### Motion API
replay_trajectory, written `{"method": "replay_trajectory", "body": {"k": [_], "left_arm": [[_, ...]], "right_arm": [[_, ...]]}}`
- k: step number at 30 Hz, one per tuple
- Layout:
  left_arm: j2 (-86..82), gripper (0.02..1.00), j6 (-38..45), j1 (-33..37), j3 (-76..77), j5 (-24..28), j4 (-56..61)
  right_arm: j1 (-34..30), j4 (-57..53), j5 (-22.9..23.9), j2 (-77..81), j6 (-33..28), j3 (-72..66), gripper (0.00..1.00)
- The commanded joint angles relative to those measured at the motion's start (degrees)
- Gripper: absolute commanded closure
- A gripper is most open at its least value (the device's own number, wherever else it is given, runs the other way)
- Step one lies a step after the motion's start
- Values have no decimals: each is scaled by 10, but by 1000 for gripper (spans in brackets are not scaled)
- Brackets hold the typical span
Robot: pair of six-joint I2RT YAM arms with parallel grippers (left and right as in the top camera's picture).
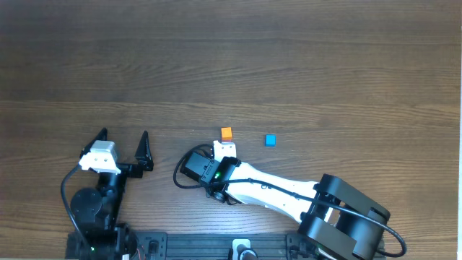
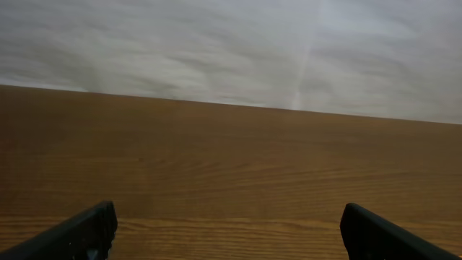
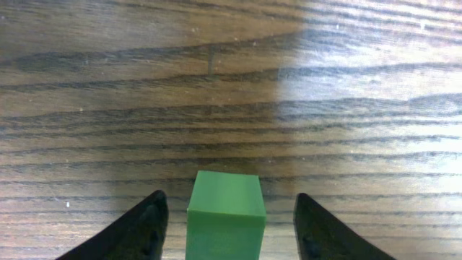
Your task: Stack Cubes
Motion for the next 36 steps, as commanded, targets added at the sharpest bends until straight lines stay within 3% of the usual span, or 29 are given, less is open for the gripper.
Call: {"method": "replay_trajectory", "body": {"k": [1,9,16,36], "left_arm": [[-2,20,9,-2,-3,7,0],[-2,23,9,-2,-3,7,0],[-2,20,9,-2,-3,7,0],[-2,18,9,-2,-3,7,0]], "right_arm": [[-4,1,-12,6,1,-3,489],[-4,1,-15,6,1,-3,595],[-4,1,-16,6,1,-3,617],[-5,1,-15,2,2,-3,818]]}}
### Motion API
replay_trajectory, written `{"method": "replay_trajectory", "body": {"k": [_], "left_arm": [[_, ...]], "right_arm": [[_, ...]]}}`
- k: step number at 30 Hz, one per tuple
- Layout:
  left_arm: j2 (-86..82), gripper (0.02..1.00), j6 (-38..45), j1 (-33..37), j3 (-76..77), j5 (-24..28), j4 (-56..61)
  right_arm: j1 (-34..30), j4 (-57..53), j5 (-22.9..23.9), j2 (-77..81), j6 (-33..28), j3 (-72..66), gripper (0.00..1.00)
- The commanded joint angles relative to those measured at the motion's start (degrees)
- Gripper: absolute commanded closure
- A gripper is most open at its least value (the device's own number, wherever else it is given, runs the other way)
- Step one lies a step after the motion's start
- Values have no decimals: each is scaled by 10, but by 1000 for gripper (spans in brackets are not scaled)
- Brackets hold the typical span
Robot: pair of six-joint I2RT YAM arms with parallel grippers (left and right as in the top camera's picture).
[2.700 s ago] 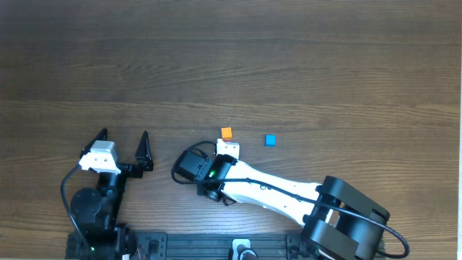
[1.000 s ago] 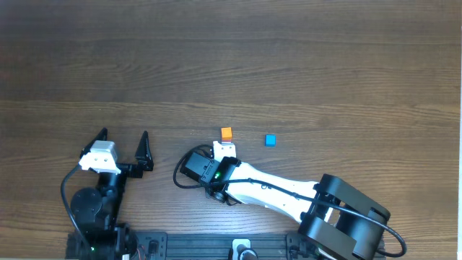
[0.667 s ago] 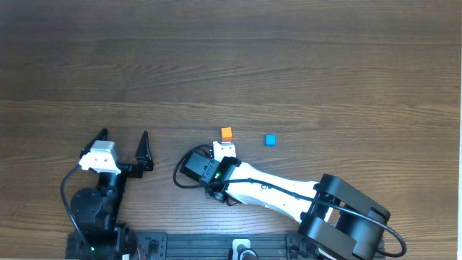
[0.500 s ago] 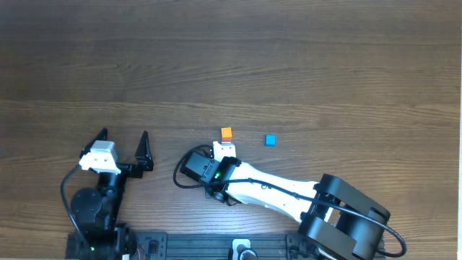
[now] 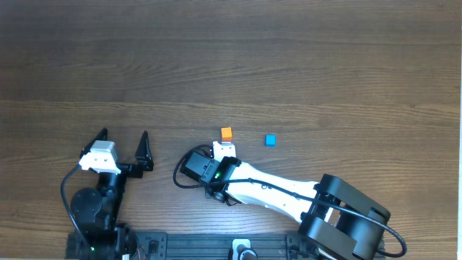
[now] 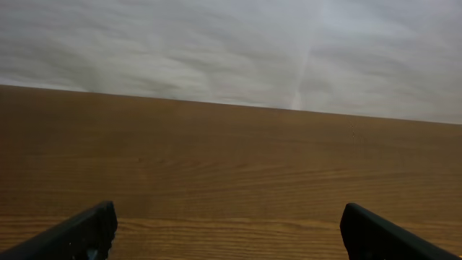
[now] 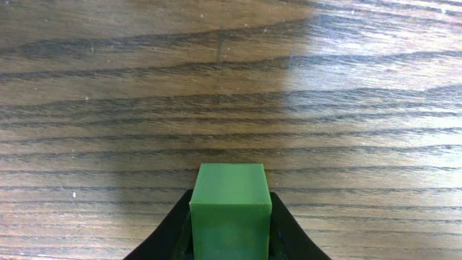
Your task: Stack Cubes
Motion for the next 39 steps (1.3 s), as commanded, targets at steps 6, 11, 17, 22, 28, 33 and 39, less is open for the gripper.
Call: {"method": "replay_trajectory", "body": {"k": [6,11,17,22,28,33,39], "left_arm": [[-2,18,9,-2,-3,7,0],[-2,18,9,-2,-3,7,0],[-2,18,9,-2,-3,7,0],[-2,18,9,-2,-3,7,0],[-2,18,9,-2,-3,7,0],[-2,20,9,-2,-3,7,0],[-2,18,9,-2,-3,7,0]], "right_arm": [[-4,-8,8,-34,2,-3,858],[-4,-44,16,-80,2,2,873],[-5,-139,54,-124,2,66,882],[-33,-225,71,-105,-45,195,895],[-95,-284,61,-40,-83,311,915],[-129,-284,18,13,-117,342,932],[-159,-286,-26,52,-135,342,954]]}}
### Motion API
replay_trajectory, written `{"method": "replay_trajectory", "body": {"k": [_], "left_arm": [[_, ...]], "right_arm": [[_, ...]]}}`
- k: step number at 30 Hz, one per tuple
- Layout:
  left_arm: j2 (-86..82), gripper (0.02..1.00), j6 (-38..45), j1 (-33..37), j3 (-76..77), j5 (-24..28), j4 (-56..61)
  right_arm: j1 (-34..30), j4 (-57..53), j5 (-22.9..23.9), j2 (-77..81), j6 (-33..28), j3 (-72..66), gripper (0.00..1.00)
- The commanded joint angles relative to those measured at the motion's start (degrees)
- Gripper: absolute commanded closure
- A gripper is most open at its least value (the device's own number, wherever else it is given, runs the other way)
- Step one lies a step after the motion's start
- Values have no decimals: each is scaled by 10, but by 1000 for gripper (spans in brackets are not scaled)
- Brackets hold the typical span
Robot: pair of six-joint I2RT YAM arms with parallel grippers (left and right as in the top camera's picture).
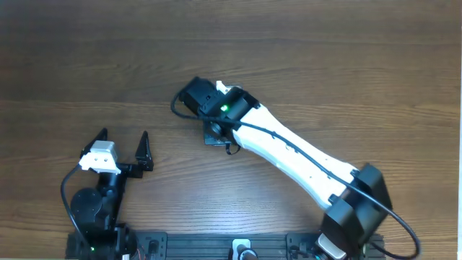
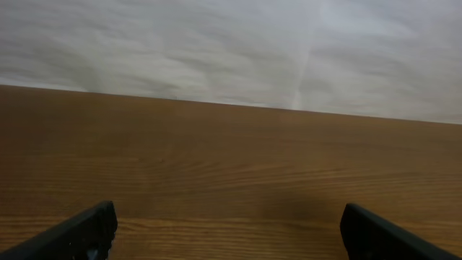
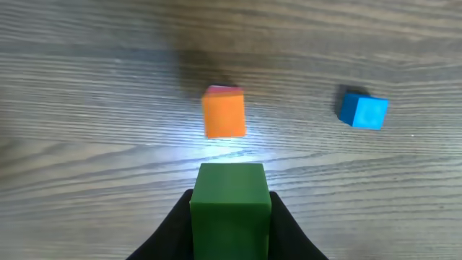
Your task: Stack Cubes
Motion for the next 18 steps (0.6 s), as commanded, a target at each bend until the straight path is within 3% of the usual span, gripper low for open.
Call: {"method": "replay_trajectory", "body": {"k": [1,18], "left_arm": [[-2,18,9,-2,-3,7,0],[-2,18,9,-2,-3,7,0]], "right_arm": [[-21,0,-40,24,-31,9,952],[-46,25,-47,52,-54,9,963]]}}
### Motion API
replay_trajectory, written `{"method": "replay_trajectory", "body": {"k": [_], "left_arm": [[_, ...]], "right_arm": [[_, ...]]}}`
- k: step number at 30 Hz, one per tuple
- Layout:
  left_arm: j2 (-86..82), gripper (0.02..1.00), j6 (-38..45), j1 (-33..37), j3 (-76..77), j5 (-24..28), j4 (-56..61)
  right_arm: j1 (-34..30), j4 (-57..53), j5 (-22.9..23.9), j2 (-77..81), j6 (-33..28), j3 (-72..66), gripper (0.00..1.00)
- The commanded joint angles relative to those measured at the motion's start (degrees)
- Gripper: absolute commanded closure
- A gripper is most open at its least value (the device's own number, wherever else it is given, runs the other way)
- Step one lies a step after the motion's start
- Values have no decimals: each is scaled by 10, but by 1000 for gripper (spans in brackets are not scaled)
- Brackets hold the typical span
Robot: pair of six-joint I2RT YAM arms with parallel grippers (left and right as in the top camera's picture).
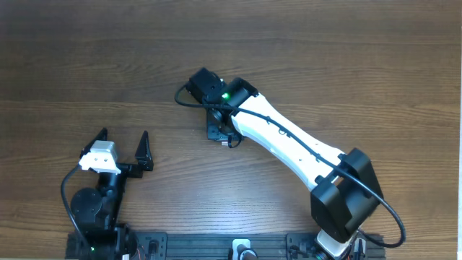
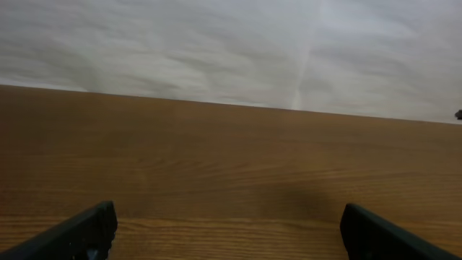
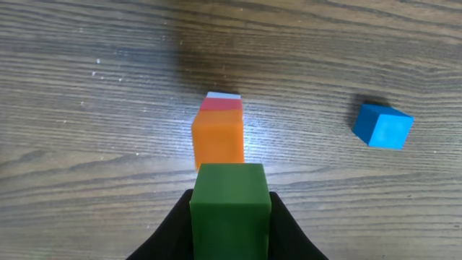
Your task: Stack Cubes
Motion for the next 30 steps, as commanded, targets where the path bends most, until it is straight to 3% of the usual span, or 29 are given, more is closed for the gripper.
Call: {"method": "replay_trajectory", "body": {"k": [1,30], "left_arm": [[-2,18,9,-2,-3,7,0],[-2,20,9,-2,-3,7,0]], "right_arm": [[-11,6,-7,19,-10,9,961],[-12,32,-7,42,-10,9,954]]}}
